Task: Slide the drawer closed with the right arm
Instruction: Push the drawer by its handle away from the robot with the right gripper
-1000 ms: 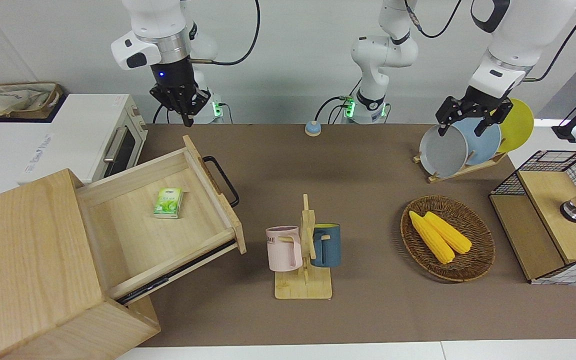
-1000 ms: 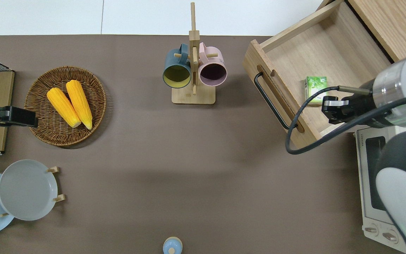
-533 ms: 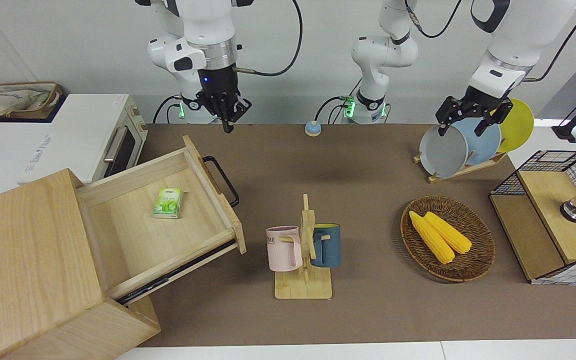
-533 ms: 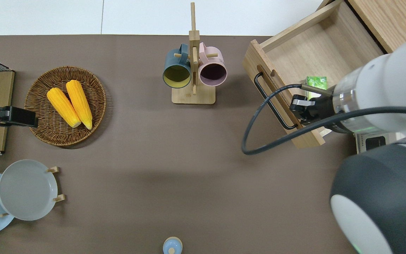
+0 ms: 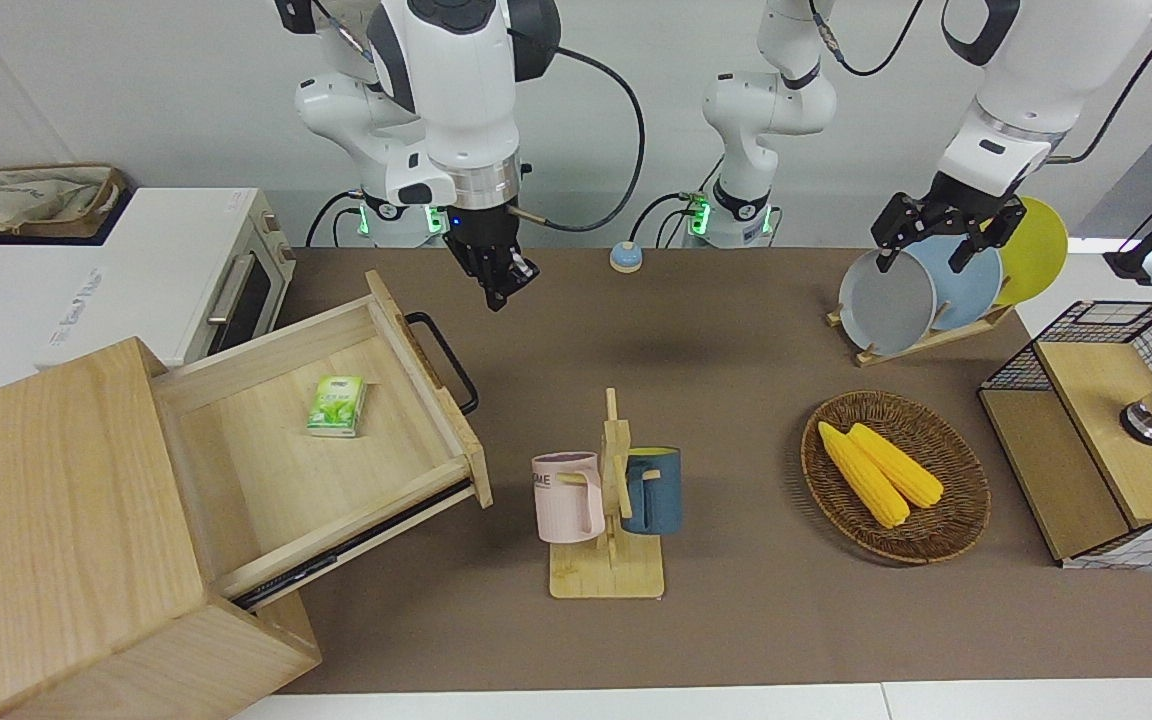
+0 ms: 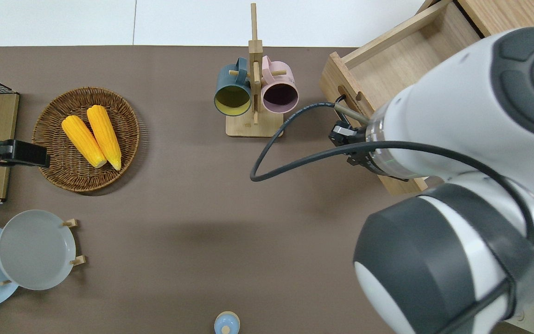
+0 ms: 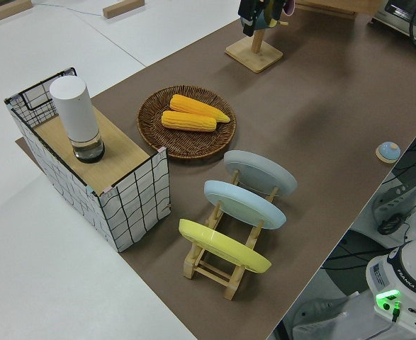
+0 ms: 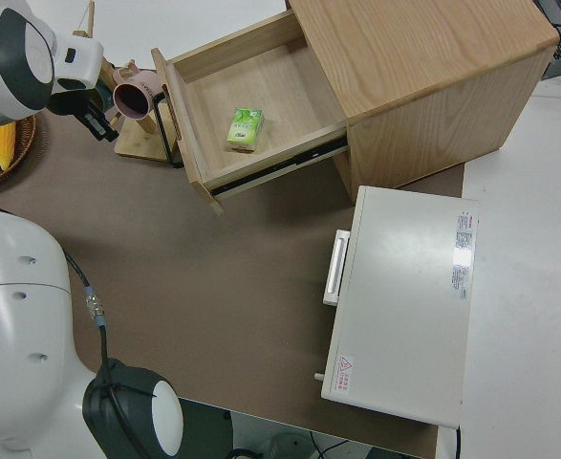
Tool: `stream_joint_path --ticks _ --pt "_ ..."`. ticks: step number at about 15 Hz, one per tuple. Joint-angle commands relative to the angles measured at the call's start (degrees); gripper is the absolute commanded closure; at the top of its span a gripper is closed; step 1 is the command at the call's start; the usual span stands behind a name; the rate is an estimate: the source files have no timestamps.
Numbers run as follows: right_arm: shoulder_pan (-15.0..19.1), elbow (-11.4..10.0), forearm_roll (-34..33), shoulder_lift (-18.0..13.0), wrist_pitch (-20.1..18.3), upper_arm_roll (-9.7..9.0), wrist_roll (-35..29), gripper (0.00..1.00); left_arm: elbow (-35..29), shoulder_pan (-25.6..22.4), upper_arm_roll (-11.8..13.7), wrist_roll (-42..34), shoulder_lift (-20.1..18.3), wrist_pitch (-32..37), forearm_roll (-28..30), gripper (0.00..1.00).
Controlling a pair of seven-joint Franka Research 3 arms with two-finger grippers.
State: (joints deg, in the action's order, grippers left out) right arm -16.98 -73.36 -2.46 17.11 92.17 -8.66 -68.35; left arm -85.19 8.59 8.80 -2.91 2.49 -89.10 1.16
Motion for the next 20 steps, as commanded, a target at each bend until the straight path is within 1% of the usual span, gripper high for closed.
stream_joint_path --ticks 1,5,6,9,11,16,18,20 --pt "-0.33 -0.20 -1.05 2.66 1.17 0.22 -7.04 1.000 1.17 0.99 0.95 -0.43 0.76 -0.02 -0.72 0.00" --pt "-0.60 -0.20 -0.88 5.30 1.43 0.57 -11.96 1.000 1.17 0.99 0.95 -0.43 0.76 -0.02 -0.72 0.00" --pt "-0.60 -0.29 -0.70 5.65 2.13 0.57 -13.28 1.000 1.17 0.99 0.95 -0.43 0.76 -0.02 -0.72 0.00" --pt "-0.60 -0.38 -0.44 7.32 2.48 0.57 -15.31 1.000 1.17 0.99 0.95 -0.43 0.76 -0.02 -0.72 0.00" --pt "-0.34 -0.38 -0.26 8.29 3.27 0.66 -18.64 1.000 1.17 0.99 0.95 -0.43 0.76 -0.02 -0.72 0.00" --pt "0.54 -0.38 -0.88 9.70 3.80 0.66 -18.22 1.000 1.17 0.99 0.95 -0.43 0.76 -0.02 -0.72 0.00" --pt "0.81 -0.38 -0.88 9.87 5.29 0.66 -17.87 1.000 1.17 0.99 0.95 -0.43 0.76 -0.02 -0.72 0.00" --pt "1.24 -0.29 -1.05 10.66 5.65 0.83 -17.69 1.000 1.17 0.99 0.95 -0.43 0.76 -0.02 -0.72 0.00"
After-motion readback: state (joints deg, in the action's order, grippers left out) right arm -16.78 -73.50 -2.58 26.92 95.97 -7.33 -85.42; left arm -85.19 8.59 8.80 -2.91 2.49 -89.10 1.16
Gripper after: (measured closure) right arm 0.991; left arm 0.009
